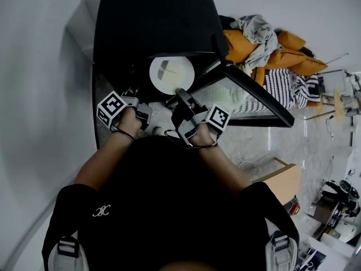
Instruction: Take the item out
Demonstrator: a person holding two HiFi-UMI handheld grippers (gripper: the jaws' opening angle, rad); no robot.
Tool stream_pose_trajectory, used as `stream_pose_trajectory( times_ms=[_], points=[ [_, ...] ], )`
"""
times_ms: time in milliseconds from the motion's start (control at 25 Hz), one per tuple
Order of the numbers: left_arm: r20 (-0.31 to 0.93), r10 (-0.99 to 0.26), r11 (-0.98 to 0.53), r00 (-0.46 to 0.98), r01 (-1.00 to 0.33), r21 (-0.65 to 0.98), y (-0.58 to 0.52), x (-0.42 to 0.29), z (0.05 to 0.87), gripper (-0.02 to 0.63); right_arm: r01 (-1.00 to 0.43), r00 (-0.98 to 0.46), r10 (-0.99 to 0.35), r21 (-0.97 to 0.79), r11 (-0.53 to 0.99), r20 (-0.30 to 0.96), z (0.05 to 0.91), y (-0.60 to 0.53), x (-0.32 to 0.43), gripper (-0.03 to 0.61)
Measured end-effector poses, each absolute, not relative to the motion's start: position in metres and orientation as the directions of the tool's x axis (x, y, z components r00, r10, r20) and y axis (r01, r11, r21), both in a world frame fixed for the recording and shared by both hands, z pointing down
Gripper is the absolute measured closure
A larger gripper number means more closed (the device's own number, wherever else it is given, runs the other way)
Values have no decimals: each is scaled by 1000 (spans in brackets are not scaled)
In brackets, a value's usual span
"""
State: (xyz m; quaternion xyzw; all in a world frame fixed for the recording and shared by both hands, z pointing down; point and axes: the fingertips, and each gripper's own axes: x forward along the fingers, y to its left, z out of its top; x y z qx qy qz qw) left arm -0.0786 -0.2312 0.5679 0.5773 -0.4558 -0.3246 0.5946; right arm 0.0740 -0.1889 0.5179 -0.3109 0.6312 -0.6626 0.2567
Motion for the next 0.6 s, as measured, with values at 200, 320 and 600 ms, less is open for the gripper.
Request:
stream_pose_trajectory(
  times_ms=[200,320,600],
  points=[
    [157,-918,89,365,-197,976,-251,-84,567,577,-52,-677,-731,-996,-67,85,515,-185,77,557],
    [155,-925,77,348,-228,971,-265,-91,566,577,-55,-674,-734,-996,-70,89,516,-182,78,557],
    [132,-936,20,326,-324,946,-292,-98,566,577,-65,-668,-741,-997,-37,71,510,-182,87,557]
  ],
)
